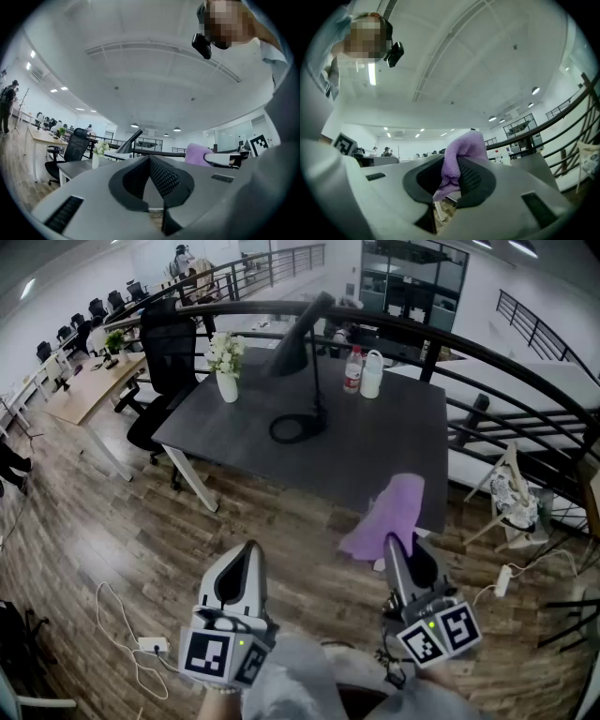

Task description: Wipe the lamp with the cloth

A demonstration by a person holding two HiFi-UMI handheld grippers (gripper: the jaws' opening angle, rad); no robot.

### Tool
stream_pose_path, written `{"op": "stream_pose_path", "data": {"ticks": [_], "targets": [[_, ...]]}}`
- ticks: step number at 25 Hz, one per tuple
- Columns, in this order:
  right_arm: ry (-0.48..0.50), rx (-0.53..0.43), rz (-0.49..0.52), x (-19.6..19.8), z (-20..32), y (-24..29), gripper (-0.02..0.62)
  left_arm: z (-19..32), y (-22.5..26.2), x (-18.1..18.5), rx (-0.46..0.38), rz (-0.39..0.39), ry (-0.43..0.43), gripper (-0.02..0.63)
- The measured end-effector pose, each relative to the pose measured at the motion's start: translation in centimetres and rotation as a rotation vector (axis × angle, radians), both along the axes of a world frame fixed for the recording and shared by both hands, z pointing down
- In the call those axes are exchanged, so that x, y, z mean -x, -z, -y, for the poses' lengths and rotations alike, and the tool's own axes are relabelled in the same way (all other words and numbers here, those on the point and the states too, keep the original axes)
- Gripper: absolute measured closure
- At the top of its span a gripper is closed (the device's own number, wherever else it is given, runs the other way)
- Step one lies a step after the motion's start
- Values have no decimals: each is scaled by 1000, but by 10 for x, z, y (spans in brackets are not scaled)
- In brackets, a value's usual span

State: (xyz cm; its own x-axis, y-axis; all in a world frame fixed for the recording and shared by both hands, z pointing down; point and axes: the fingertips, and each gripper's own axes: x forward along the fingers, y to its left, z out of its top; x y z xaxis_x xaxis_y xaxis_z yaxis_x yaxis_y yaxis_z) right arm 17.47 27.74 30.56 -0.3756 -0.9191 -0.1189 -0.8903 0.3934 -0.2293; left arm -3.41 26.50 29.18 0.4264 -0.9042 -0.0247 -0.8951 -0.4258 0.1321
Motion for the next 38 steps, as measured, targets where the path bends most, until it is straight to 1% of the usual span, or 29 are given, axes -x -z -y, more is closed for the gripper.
{"op": "stream_pose_path", "data": {"ticks": [3, 7, 12, 16, 19, 23, 25, 26, 29, 33, 38], "targets": [[-8, -16, -63, -2, 1, 0, 534, 0, -10, -7, 10, 8, -1, 600], [-3, -30, -103, -4, 1, -1, 534, 0, -8, -16, 1, 14, 0, 600], [3, -33, -113, -10, 0, -2, 534, -3, -14, -24, 31, 58, -8, 600], [2, -33, -110, -18, -1, -2, 532, -2, -10, -30, 1, 37, 4, 600], [3, -33, -104, -26, -1, -1, 532, -2, -8, -39, 11, 41, -5, 600], [-1, -24, -103, -30, -1, -5, 532, -3, -11, -39, 21, 46, 8, 600], [-1, -20, -105, -30, 1, -8, 532, 0, -10, -40, 8, 39, 8, 600], [-1, -17, -107, -30, 3, -9, 532, 1, -10, -40, 10, 39, 7, 600], [-4, -8, -111, -29, 7, -12, 532, 6, -16, -38, 49, 49, 5, 600], [-16, -2, -116, -29, 20, -15, 532, 21, -21, -37, 58, 58, -6, 600], [-24, -4, -128, -24, 51, -15, 531, 57, -24, -36, 72, 57, -27, 600]]}}
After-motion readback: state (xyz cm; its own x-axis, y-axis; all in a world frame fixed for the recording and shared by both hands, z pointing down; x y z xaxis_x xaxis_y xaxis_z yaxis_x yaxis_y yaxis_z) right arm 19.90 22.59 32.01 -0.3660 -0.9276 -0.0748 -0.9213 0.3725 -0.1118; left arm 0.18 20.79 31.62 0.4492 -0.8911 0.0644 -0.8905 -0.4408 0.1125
